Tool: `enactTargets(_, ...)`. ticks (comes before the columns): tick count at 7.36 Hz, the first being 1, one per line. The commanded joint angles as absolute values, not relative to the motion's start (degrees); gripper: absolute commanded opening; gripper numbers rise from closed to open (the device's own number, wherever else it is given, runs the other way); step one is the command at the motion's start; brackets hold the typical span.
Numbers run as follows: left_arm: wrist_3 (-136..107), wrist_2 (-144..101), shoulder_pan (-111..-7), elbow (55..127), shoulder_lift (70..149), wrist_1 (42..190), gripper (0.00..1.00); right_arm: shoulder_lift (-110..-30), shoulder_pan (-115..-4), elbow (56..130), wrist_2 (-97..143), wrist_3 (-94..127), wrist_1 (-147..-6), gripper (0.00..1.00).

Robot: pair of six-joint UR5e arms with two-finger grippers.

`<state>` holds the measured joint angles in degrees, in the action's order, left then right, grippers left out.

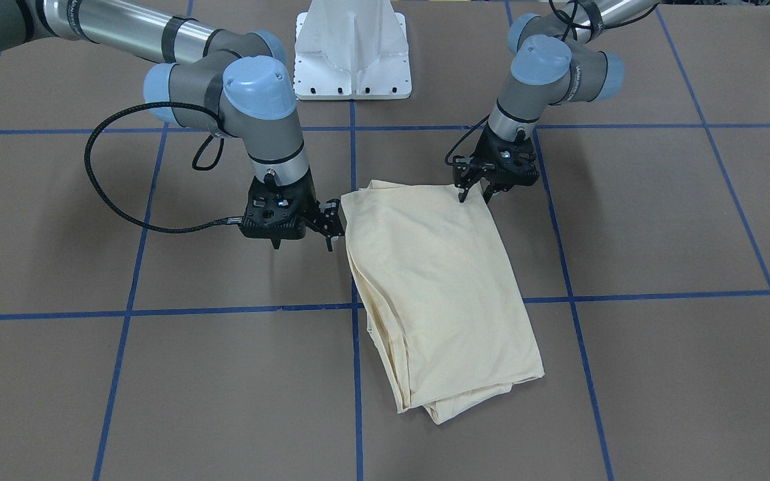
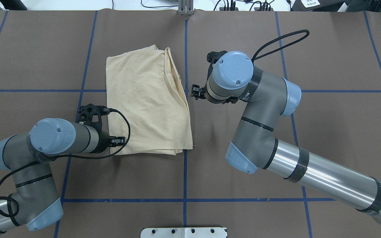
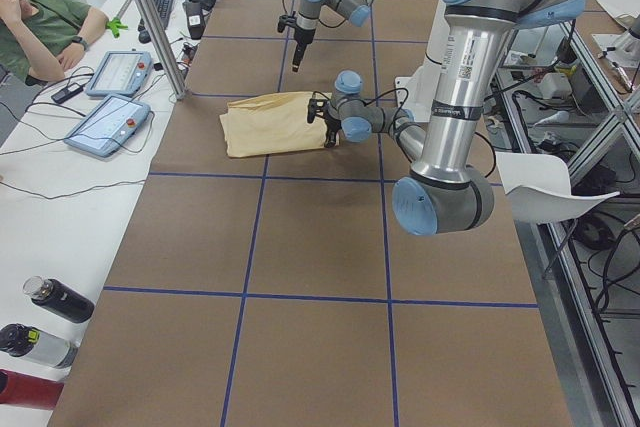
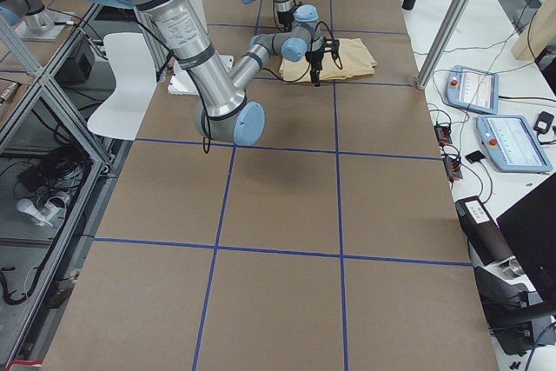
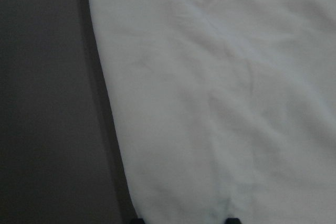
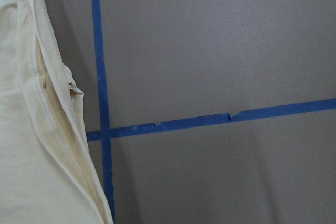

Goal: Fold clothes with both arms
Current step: 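Lower the left gripper to the shirt's near corner while the right gripper hovers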

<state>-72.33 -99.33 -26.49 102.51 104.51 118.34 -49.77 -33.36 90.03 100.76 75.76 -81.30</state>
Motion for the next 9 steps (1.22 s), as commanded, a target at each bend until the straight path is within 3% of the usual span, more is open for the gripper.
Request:
enactTargets(1, -72.16, -99.84, -26.37, 103.18, 104.5, 117.86, 0.55, -49.83, -33.22, 90.0, 100.72, 75.76, -81.3, 0.99)
enactTargets(5, -72.25, -100.55, -26.02, 103.1, 104.5, 117.86, 0.55, -50.1, -33.05, 89.91, 100.72, 75.76, -81.21, 0.99)
enactTargets(7, -72.42, -100.63, -25.84, 103.01, 104.41, 117.77, 0.31, -50.1, -32.87, 89.91, 100.72, 75.85, -81.21, 0.99)
enactTargets(8, -72.6, -100.55, -25.84, 103.01, 104.41, 117.77, 0.02, -50.1, -32.52, 89.91, 100.72, 76.02, -81.12, 0.99)
enactTargets(9, -72.6, -100.55, -25.84, 103.09, 104.41, 117.43, 0.0, -50.1, -31.56, 89.83, 100.64, 78.11, -80.69, 1.0)
